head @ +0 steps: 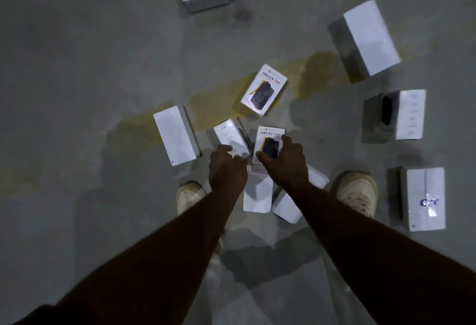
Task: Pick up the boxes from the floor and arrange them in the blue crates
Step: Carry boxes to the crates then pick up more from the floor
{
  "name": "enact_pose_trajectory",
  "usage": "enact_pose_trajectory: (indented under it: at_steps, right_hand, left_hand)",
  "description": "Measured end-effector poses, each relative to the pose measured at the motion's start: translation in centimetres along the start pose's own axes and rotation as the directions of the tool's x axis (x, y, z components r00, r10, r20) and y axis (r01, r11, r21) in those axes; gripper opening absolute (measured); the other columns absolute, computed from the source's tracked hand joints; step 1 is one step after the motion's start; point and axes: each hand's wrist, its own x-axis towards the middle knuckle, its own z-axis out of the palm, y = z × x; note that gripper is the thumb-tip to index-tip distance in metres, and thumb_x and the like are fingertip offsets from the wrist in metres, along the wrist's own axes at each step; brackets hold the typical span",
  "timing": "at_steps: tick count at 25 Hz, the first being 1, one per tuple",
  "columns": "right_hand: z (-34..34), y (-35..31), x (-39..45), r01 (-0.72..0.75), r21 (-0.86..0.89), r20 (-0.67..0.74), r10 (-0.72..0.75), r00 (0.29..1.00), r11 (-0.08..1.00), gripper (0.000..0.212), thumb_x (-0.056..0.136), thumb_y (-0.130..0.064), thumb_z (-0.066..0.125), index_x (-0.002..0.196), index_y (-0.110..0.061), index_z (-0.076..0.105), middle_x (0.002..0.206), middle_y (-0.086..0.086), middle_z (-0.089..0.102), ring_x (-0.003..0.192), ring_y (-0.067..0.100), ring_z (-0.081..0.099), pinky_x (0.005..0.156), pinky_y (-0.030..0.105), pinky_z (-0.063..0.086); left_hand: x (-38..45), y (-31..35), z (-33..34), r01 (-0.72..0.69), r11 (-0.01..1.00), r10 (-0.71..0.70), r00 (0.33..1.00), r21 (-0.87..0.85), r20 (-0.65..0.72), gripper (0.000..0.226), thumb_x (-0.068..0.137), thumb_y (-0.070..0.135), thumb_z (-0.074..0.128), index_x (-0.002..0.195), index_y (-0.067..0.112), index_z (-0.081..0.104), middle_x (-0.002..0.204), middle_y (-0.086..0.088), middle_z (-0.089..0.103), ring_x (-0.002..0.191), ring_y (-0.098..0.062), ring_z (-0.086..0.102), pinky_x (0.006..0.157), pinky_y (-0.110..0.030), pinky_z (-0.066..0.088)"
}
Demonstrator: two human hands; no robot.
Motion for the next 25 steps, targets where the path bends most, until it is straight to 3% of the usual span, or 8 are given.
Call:
enact_pose_trajectory:
  at_steps: [3,6,9,15,19,22,23,25]
  right_hand:
    - [2.0,-0.9,1.8,0.022,-0.113,0.048,-0.016,0.999,0.993,0.100,0.076,-0.063,0.071,0.153,-0.017,0.027,0.146,0.021,0.033,0.130,0.042,0.042,0.104,0.045,0.040]
    - [2.8,-1.0,2.8,0.013,-0.144,0.051,-0.006,0.999,0.989,0.114,0.072,-0.060,0.077,0.157,-0.019,0.013,0.147,0.018,0.028,0.132,0.039,0.038,0.099,0.046,0.043]
    - [2.5,-0.4,3.3,-0.020,-0.035,0.030,0.021,0.999,0.999,0.114,0.072,-0.053,0.080,0.157,-0.020,0.011,0.145,0.017,0.030,0.131,0.038,0.039,0.100,0.047,0.043]
    - [-0.2,1.6,1.4,0.055,0.335,-0.038,-0.045,0.998,0.941,0.101,0.079,-0.028,0.077,0.157,-0.021,0.013,0.150,0.009,0.028,0.137,0.026,0.039,0.113,0.043,0.037]
    - [-0.1,0.6,-1.0,0.072,0.516,0.011,-0.091,0.996,0.854,0.084,0.088,-0.030,0.072,0.154,-0.023,0.021,0.151,0.000,0.028,0.138,0.015,0.037,0.116,0.039,0.036]
    - [-0.5,-0.6,-1.9,0.061,0.602,0.030,-0.098,0.995,0.796,0.054,0.101,-0.035,0.052,0.149,-0.027,0.030,0.145,-0.004,0.032,0.132,0.008,0.038,0.103,0.011,0.038]
    - [-0.8,-0.9,-1.9,0.076,0.623,0.011,-0.106,0.994,0.778,0.044,0.104,-0.032,0.045,0.146,-0.028,0.034,0.143,-0.004,0.035,0.128,0.007,0.040,0.095,0.004,0.038]
    - [-1.3,-1.0,-1.6,0.126,0.639,-0.025,-0.143,0.989,0.758,0.039,0.105,-0.027,0.043,0.144,-0.027,0.040,0.141,-0.002,0.044,0.126,0.010,0.047,0.098,0.013,0.044]
  left_hand:
    - [2.8,0.3,0.8,0.129,0.988,-0.136,0.987,-0.085,-0.083,0.059,0.090,0.036,0.070,0.138,0.014,0.046,0.140,-0.011,0.051,0.128,-0.031,0.052,0.099,-0.038,0.046]
    - [5.7,1.0,1.6,0.240,0.933,-0.242,0.970,-0.270,0.025,0.087,0.077,0.042,0.083,0.143,0.010,0.035,0.142,-0.013,0.050,0.127,-0.034,0.054,0.101,-0.047,0.052]
    - [7.2,1.4,2.2,0.306,0.889,-0.286,0.952,-0.341,0.109,0.095,0.071,0.036,0.088,0.142,0.008,0.031,0.141,-0.015,0.051,0.125,-0.034,0.055,0.100,-0.047,0.053]
    - [5.8,1.1,0.3,0.227,0.892,-0.199,0.974,-0.392,0.111,0.073,0.082,0.032,0.079,0.141,0.014,0.039,0.139,-0.006,0.055,0.122,-0.026,0.057,0.092,-0.035,0.052]
    - [3.8,1.1,-1.8,0.222,0.851,-0.060,0.942,-0.476,0.331,0.051,0.091,0.027,0.067,0.138,0.020,0.051,0.130,-0.001,0.063,0.104,-0.014,0.062,0.093,-0.038,0.055]
    - [2.8,1.3,-2.9,0.275,0.827,-0.031,0.894,-0.490,0.448,0.056,0.084,0.045,0.068,0.133,0.025,0.052,0.125,-0.001,0.065,0.105,-0.015,0.063,0.090,-0.039,0.057]
    - [2.5,1.4,-3.1,0.272,0.820,-0.006,0.884,-0.503,0.468,0.047,0.085,0.050,0.068,0.126,0.029,0.056,0.118,0.002,0.069,0.101,-0.012,0.065,0.083,-0.034,0.058]
    - [1.7,1.9,-3.1,0.267,0.798,0.026,0.881,-0.541,0.473,0.032,0.088,0.052,0.070,0.113,0.035,0.061,0.105,0.010,0.072,0.094,-0.008,0.068,0.071,-0.027,0.058]
